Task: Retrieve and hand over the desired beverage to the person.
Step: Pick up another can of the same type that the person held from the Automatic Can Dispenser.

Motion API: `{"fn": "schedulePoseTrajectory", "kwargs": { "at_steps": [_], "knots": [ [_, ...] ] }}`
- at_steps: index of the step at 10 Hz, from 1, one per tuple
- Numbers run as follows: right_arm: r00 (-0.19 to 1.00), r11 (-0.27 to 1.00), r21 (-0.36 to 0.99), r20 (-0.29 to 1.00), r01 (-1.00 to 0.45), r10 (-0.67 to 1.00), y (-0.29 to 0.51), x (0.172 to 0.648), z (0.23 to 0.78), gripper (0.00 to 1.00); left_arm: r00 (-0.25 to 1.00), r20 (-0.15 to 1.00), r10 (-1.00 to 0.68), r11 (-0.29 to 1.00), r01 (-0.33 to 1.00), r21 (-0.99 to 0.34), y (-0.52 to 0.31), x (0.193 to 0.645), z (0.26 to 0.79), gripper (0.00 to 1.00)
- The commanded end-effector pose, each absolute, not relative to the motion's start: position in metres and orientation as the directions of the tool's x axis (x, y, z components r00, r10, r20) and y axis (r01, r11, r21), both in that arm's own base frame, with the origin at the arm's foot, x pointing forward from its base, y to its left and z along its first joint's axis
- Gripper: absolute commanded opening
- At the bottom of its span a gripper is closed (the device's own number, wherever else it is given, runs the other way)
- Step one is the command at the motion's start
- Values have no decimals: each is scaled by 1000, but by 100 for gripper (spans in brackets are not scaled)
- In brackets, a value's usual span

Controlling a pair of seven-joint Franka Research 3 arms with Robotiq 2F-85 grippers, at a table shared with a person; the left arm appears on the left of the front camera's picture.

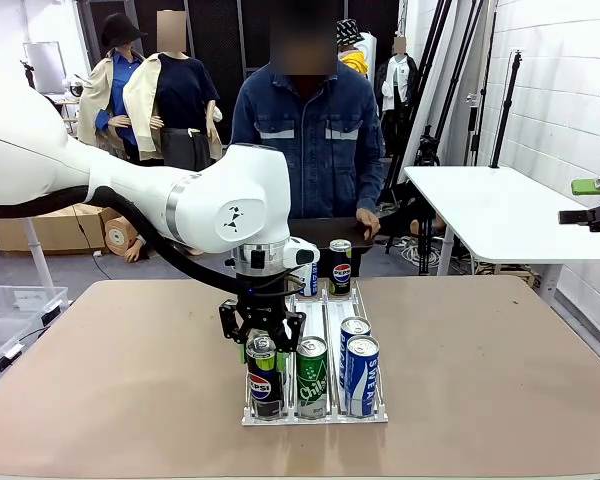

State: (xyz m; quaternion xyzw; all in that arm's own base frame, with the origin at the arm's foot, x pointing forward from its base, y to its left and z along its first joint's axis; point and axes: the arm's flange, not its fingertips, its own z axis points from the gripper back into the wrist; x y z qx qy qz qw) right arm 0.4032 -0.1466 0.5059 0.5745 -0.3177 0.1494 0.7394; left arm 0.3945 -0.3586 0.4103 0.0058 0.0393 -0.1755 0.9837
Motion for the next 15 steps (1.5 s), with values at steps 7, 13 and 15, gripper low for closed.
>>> {"fn": "schedulePoseTrajectory", "kwargs": {
  "at_steps": [7,13,15],
  "knots": [
    [750,284,754,645,-592,-149,-146,403,506,100,937,1,-349,934,347,85,-354,388,515,0],
    [750,284,754,645,-592,-149,-146,403,506,100,943,87,-322,946,316,79,-314,378,600,0],
    [750,284,754,645,-592,-149,-146,403,506,100,945,64,-320,946,316,67,-305,383,597,0]
  ]
}}
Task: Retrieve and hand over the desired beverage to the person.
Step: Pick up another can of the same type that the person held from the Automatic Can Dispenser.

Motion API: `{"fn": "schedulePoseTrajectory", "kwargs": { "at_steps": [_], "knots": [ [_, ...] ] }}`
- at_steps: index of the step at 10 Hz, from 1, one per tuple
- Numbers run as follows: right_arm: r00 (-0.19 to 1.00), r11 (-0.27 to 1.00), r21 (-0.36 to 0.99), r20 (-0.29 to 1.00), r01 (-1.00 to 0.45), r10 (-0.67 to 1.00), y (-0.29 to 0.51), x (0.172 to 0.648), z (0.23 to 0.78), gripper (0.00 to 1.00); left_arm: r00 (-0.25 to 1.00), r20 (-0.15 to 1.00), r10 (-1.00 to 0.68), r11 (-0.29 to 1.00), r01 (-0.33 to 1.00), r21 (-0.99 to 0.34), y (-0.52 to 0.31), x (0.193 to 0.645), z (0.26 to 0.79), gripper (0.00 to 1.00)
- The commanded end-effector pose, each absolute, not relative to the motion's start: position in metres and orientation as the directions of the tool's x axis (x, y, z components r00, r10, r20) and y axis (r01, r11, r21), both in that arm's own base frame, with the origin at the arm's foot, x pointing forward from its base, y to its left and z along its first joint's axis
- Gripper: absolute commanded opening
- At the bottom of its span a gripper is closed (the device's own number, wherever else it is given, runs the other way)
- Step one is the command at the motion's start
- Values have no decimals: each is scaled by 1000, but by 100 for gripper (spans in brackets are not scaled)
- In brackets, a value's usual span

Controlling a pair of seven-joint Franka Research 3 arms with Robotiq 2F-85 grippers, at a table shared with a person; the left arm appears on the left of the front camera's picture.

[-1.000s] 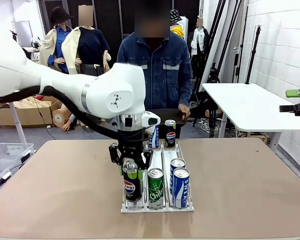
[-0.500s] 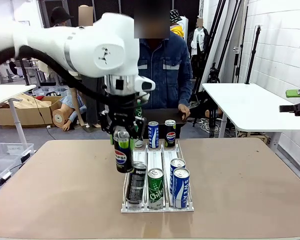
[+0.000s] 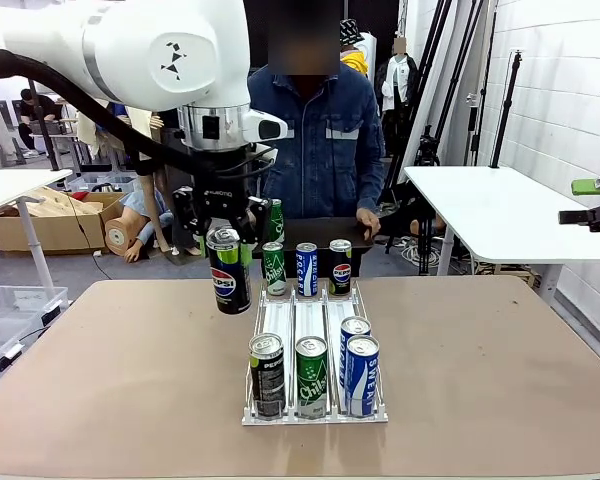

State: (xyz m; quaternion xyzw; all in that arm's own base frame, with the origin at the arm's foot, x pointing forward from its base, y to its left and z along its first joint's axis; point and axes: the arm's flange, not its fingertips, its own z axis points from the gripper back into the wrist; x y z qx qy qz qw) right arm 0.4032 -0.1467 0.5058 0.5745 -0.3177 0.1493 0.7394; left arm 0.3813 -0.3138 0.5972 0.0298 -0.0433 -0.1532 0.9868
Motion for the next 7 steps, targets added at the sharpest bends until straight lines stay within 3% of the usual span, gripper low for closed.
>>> {"fn": "schedulePoseTrajectory", "kwargs": {
  "at_steps": [1,7],
  "knots": [
    [750,284,754,645,-592,-149,-146,403,506,100,944,63,-323,945,319,73,-296,387,598,0],
    [750,284,754,645,-592,-149,-146,403,506,100,964,82,-253,968,252,21,-200,404,600,0]
  ]
}}
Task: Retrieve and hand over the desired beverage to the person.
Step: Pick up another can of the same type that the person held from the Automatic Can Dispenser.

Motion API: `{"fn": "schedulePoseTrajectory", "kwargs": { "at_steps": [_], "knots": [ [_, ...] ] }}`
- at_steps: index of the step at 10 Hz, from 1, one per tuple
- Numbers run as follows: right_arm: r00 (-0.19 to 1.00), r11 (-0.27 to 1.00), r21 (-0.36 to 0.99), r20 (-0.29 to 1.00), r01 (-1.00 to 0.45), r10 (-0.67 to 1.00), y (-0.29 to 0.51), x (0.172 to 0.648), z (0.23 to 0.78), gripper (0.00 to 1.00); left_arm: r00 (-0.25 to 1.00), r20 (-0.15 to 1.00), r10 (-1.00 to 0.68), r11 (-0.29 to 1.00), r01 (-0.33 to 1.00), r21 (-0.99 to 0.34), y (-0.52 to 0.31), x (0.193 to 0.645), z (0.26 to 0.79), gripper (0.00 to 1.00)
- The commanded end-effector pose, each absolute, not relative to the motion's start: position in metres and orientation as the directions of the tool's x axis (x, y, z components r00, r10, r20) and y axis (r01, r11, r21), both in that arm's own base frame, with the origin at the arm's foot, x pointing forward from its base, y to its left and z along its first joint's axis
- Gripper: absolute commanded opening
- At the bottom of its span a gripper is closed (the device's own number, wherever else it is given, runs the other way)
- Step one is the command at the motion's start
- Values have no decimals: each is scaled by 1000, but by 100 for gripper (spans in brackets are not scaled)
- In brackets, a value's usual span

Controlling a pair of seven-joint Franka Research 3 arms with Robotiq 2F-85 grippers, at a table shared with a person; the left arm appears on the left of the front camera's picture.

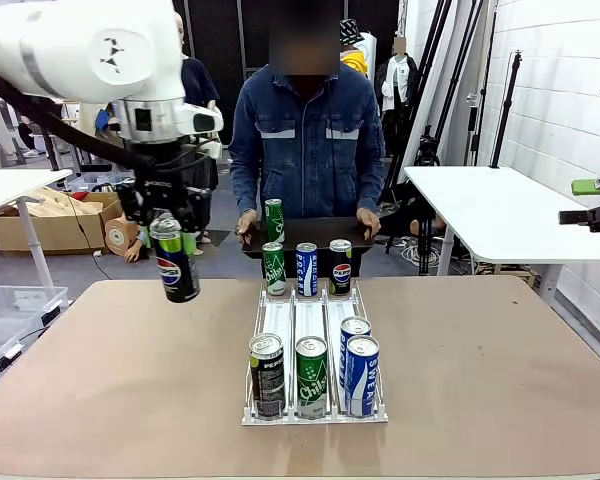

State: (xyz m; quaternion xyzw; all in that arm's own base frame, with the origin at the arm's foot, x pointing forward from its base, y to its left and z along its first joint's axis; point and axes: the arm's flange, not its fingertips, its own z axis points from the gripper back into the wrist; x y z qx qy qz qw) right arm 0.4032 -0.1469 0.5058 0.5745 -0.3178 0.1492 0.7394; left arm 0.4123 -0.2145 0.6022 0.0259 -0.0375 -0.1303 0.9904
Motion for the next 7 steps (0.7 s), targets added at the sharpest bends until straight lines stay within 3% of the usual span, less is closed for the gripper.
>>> {"fn": "schedulePoseTrajectory", "kwargs": {
  "at_steps": [1,7],
  "knots": [
    [750,284,754,645,-592,-149,-146,403,506,100,967,83,-242,970,243,0,-189,405,596,0],
    [750,284,754,645,-592,-149,-146,403,506,100,979,39,-202,979,202,11,-166,415,581,0]
  ]
}}
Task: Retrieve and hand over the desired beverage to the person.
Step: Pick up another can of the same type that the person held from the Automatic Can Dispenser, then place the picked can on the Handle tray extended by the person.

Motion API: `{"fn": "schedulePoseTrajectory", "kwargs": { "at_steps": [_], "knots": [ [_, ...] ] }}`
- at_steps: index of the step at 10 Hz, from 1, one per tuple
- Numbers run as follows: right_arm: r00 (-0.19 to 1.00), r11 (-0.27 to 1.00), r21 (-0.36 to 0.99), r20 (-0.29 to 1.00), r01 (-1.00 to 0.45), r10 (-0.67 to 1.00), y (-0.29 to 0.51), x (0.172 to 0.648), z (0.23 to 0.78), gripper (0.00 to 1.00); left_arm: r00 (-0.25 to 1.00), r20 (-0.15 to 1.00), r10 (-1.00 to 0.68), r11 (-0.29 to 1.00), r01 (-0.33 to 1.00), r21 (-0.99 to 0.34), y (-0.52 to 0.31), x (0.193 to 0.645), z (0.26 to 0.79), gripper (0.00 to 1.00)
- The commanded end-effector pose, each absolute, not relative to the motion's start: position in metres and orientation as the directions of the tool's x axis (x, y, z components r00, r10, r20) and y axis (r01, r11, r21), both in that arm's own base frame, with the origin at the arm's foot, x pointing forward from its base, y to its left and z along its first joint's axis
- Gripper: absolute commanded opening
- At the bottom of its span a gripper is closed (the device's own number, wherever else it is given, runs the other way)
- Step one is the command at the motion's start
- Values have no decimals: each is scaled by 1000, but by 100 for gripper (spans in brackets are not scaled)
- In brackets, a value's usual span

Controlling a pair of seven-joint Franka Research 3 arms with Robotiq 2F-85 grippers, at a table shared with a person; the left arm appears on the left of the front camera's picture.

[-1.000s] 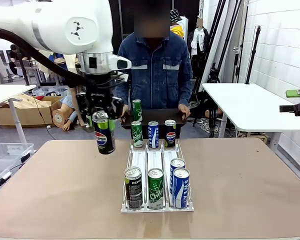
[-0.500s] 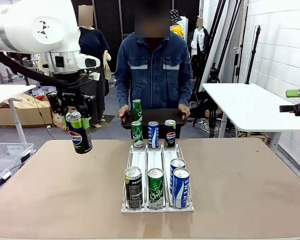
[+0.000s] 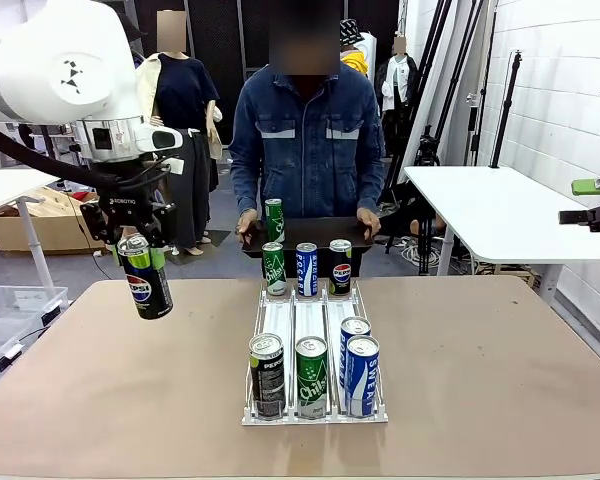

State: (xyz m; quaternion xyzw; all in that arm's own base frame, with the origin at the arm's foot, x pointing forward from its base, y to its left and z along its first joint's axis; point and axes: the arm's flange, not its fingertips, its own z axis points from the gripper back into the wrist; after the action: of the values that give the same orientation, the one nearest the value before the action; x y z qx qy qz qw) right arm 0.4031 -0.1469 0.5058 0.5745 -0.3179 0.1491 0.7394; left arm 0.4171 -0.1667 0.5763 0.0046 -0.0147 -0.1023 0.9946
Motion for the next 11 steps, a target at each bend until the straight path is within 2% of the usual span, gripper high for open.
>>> {"fn": "schedulePoseTrajectory", "kwargs": {
  "at_steps": [1,11],
  "knots": [
    [750,284,754,645,-592,-149,-146,403,506,100,979,39,-202,979,202,11,-166,415,581,0],
    [750,284,754,645,-592,-149,-146,403,506,100,979,39,-202,979,202,11,-166,415,581,0]
  ]
}}
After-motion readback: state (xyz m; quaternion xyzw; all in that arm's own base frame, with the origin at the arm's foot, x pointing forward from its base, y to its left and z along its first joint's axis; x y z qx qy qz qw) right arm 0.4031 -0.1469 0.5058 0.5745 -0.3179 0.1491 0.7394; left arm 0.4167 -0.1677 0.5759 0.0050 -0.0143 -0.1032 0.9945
